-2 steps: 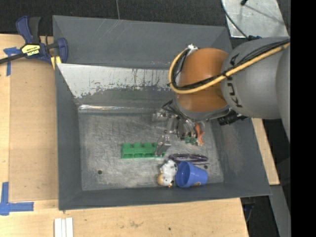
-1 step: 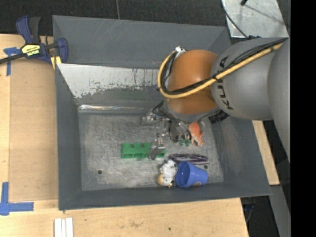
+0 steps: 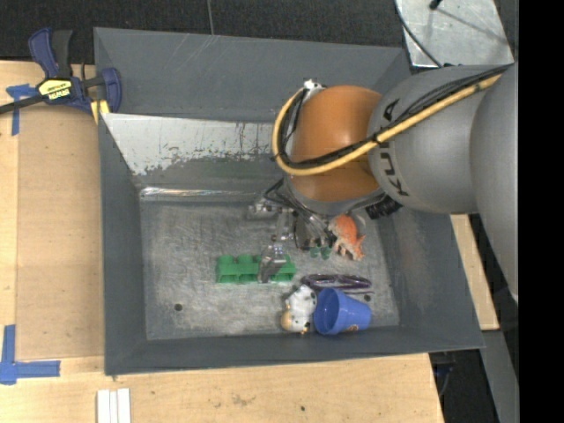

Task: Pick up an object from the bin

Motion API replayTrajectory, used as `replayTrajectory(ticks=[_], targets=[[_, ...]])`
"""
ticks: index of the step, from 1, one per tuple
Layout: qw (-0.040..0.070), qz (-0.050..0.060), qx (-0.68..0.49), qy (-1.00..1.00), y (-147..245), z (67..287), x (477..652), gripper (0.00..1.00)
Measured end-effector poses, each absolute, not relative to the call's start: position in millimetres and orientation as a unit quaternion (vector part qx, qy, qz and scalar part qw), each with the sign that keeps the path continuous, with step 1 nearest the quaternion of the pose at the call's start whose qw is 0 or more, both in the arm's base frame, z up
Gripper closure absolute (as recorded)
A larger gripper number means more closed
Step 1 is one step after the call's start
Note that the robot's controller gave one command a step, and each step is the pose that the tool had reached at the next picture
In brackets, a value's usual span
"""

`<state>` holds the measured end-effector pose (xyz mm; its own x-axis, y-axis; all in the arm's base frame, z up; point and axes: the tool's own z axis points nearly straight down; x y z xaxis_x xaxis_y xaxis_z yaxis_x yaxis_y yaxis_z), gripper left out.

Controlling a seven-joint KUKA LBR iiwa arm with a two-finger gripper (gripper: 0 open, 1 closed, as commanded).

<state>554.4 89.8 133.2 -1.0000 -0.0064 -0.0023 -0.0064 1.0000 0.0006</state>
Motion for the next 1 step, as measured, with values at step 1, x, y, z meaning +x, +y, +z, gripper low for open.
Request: replayTrajectory(ticks=[1], targets=[[0.002,0.001,0.082,0.997,105.8,81.3,555.6,0.00]])
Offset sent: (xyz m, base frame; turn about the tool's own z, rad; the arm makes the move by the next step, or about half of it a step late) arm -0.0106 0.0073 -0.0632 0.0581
